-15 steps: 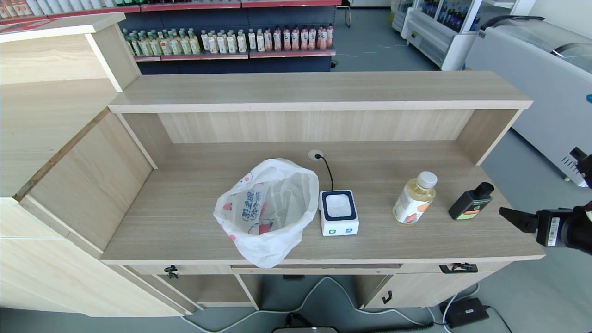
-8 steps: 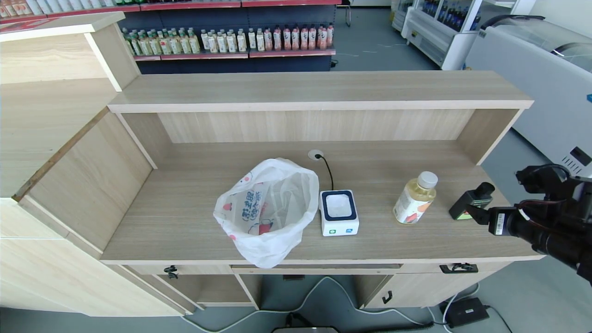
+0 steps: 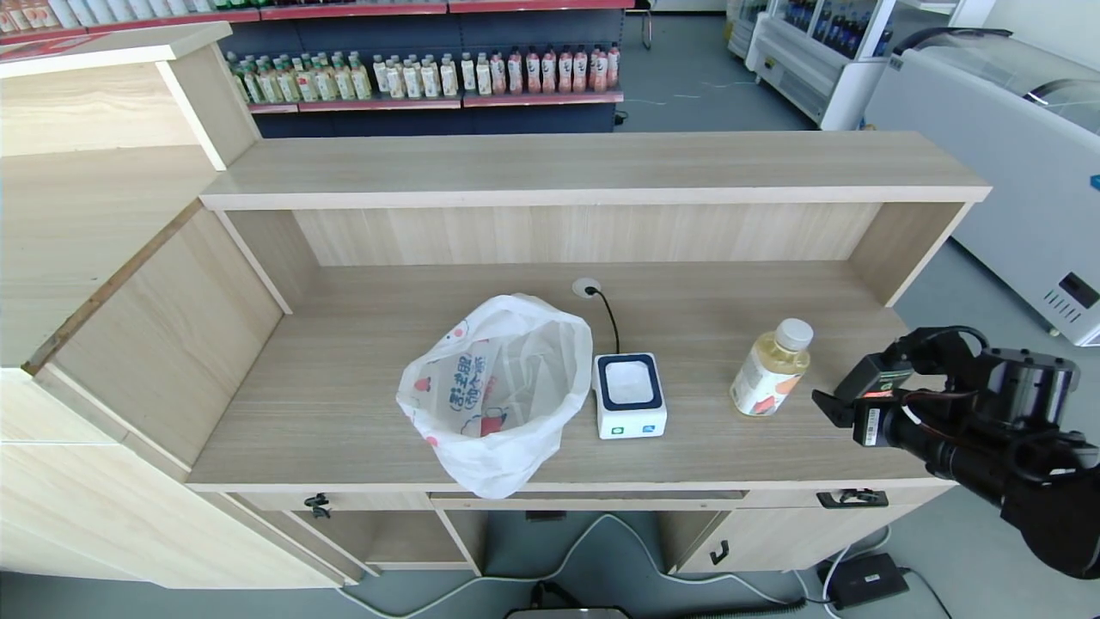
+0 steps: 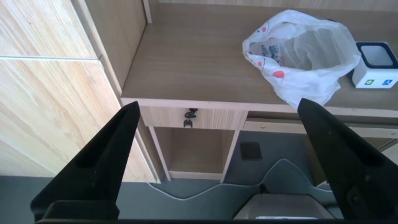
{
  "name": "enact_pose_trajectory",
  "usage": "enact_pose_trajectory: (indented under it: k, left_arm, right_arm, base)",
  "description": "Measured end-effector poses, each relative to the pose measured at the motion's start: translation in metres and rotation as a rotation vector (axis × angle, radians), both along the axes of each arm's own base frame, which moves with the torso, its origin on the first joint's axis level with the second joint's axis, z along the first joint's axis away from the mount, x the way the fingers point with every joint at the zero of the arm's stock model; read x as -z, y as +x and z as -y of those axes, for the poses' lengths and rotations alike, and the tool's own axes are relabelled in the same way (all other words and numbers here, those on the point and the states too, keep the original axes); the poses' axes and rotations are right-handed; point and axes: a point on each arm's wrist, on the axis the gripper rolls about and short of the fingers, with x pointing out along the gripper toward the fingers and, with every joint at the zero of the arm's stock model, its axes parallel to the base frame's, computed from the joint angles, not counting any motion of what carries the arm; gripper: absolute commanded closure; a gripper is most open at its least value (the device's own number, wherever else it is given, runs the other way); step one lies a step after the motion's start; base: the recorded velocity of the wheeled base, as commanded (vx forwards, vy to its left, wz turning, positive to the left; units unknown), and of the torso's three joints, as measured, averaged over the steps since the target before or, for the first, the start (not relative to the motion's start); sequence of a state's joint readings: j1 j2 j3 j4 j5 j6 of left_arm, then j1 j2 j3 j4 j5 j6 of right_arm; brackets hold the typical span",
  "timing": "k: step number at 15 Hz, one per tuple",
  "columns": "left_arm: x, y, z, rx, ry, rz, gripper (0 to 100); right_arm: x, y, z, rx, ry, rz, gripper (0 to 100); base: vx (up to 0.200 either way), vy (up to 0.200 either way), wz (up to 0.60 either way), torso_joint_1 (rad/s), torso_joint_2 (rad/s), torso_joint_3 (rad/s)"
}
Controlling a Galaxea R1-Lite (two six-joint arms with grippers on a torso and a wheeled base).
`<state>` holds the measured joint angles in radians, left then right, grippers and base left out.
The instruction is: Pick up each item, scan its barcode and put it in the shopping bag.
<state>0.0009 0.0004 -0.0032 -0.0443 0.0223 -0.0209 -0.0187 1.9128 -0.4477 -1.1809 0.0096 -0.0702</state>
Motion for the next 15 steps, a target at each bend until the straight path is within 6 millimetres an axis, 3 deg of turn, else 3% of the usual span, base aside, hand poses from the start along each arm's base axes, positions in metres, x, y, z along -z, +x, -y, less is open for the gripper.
enact_pose_trajectory:
  k: [10, 15]
  left_arm:
    - [0.000, 0.000, 0.000, -0.001, 0.000, 0.000, 0]
    - [0.000, 0.000, 0.000, 0.000, 0.000, 0.000, 0]
  right_arm:
    - [0.015, 0.032, -0.017, -0.042, -0.008, 0.060, 0]
    - [0.029, 0.043, -0.038, -0.012, -0.008, 0.081, 0]
  base:
    - [0.000, 0.000, 0.00, 0.000, 0.00, 0.000]
    - [0.000, 0.000, 0.00, 0.000, 0.00, 0.000]
